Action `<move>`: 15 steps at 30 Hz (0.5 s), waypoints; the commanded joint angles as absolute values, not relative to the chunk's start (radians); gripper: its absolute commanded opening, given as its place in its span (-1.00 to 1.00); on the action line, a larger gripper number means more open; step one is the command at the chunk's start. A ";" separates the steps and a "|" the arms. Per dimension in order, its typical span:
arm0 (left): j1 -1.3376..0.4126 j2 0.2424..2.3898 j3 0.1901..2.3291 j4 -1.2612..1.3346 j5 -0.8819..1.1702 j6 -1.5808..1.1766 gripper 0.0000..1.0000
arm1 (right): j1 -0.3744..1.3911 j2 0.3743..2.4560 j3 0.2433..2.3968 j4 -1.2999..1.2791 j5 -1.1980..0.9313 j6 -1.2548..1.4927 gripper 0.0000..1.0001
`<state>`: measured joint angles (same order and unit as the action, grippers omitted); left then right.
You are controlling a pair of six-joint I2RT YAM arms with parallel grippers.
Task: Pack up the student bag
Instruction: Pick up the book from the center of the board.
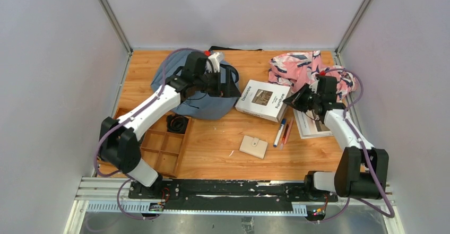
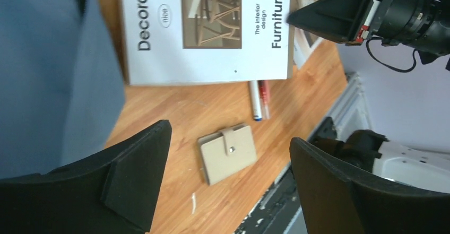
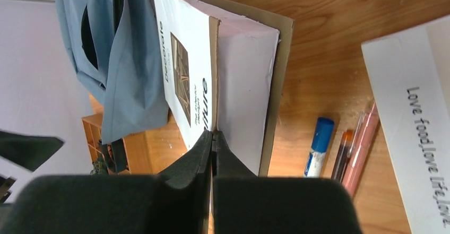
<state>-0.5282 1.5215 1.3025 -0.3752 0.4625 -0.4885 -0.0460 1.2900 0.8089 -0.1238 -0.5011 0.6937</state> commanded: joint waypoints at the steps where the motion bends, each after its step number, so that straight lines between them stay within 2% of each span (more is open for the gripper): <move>1: -0.582 1.622 1.352 -0.281 0.600 -0.569 0.80 | -0.038 1.188 0.870 -0.267 -0.494 0.633 -1.00; 6: -0.603 1.736 1.424 -0.290 0.625 -0.562 0.80 | -0.046 1.109 0.881 -0.355 -0.472 0.564 -1.00; 10: -0.615 1.751 1.348 -0.230 0.712 -0.612 0.80 | -0.052 1.054 0.911 -0.415 -0.476 0.548 -1.00; 12: -0.612 1.725 1.341 -0.238 0.682 -0.606 0.81 | -0.052 1.028 0.923 -0.426 -0.463 0.544 -1.00; 15: -0.608 1.713 1.441 -0.379 0.605 -0.511 0.89 | -0.052 1.013 0.956 -0.426 -0.483 0.539 -1.00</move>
<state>-0.6083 1.7580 1.3506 -0.2974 0.6361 -0.5789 -0.0463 1.0470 0.8829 -0.3973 -0.4702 0.5682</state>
